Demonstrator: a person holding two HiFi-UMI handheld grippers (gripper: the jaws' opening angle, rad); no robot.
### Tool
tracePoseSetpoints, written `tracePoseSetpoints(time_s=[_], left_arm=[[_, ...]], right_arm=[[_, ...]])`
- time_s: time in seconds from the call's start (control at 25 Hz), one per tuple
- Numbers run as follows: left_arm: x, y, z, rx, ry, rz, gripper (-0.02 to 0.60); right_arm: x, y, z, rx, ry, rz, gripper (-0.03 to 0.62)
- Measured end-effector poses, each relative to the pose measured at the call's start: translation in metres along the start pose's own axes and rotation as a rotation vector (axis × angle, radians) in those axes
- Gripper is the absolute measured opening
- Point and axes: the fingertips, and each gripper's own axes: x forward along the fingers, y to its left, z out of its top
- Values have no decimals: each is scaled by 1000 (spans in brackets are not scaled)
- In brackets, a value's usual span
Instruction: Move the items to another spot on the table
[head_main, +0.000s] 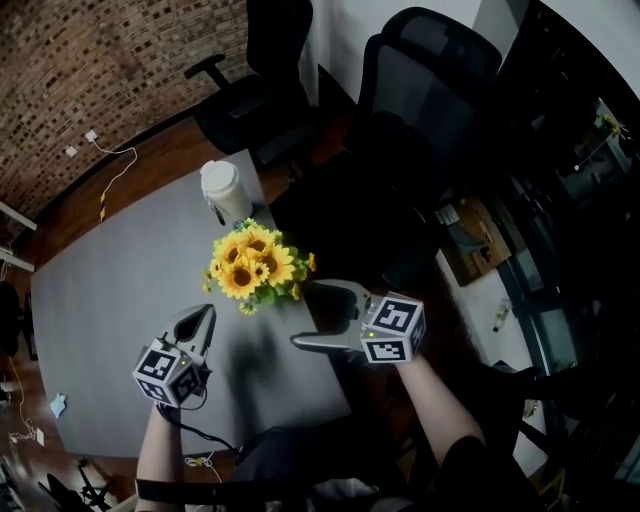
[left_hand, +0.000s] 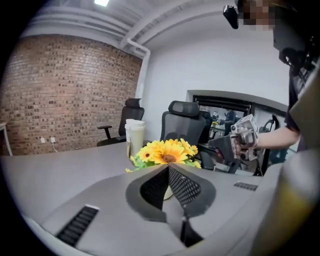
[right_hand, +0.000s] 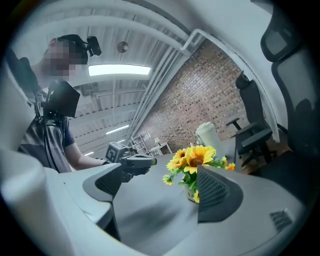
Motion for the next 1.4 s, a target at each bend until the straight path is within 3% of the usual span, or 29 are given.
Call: tracePoseSetpoints(time_s=[0.16,0.32,0.44,0.56,0.84,0.96,1.16,1.32,1.4], left_arm=[[-22,0,27,-52,-68,43,25],[-50,-20,50,-22,-111,33,25],[-69,-30,56,-9,-154,34,25],[-89,-51,69,-90,-205,76,25],[-94,-71,73,-125,-235,95,23],[-95,-76,73,-83,-237,58,24],[-91,-92,80,-18,-252,-67,25],[-95,-104,91,-38,-293,-168,25],[-103,-97,97,-71,-346,-181,23]], right_arm=[[13,14,12,-51,-11,74,439],[27,37,25,-89,-20,176,424],[28,55,32,-115,-35,237,228],[31,67,32,-138,-33,281,-8],[39,91,33,-109,-19,381,-23],[37,99,37,-147,-11,365,-23],[21,107,48,-385,17,232,-21],[12,141,60,-519,28,198,-21],[12,153,66,-544,26,173,-21]])
